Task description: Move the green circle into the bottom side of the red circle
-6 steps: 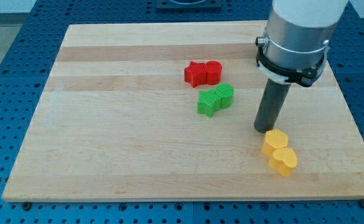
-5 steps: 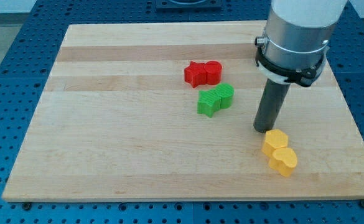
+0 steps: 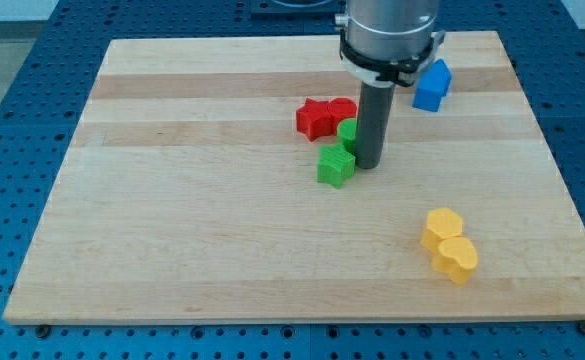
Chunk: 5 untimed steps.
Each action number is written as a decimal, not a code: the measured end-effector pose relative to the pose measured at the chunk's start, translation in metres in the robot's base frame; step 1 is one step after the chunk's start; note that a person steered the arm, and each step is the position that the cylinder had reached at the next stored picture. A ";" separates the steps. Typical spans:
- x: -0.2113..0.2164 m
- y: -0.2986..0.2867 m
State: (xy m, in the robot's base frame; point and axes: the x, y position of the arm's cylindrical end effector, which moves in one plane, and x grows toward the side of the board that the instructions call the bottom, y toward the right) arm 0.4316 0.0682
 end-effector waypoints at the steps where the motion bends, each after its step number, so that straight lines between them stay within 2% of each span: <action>1: -0.010 -0.009; 5: 0.016 -0.009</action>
